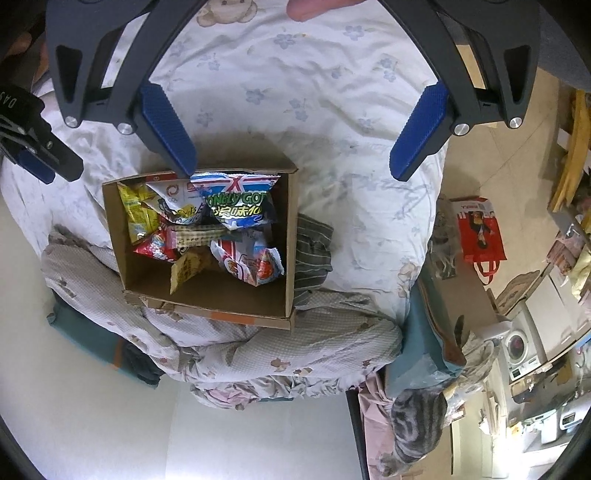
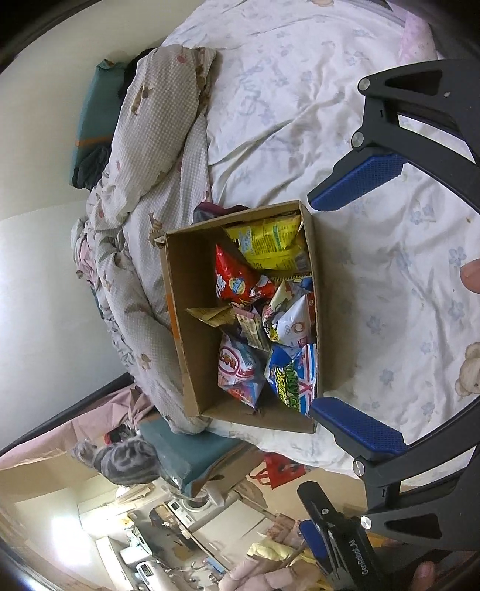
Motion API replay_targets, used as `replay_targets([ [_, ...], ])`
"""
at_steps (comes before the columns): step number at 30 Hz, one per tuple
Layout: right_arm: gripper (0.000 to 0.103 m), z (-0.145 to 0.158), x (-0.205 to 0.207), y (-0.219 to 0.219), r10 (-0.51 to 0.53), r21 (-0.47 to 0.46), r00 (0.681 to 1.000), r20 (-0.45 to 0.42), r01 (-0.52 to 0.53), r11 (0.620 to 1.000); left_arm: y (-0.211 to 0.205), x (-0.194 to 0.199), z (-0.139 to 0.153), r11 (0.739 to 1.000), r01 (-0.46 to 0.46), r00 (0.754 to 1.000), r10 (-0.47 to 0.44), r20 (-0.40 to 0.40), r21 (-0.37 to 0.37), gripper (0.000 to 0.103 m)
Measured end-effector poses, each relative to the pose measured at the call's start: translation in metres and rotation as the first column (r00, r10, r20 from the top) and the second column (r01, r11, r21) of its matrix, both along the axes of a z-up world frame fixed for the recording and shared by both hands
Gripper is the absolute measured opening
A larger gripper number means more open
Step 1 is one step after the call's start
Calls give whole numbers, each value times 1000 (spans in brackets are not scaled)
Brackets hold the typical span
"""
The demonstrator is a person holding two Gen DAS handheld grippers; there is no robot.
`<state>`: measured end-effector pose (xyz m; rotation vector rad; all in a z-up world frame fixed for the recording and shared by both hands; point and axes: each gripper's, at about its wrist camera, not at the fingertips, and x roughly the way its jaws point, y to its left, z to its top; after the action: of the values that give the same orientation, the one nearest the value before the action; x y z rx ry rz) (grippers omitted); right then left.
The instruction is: Organize snacks
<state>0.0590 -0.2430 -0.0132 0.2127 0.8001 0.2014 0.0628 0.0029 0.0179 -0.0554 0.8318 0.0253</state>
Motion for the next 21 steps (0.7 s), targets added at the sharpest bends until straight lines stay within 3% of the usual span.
replay_targets([
  [21,103,-2,1,5,14,-13,1000,-1,-14,1000,-2,0,4,1000,9,1000,-9,19,7,103],
])
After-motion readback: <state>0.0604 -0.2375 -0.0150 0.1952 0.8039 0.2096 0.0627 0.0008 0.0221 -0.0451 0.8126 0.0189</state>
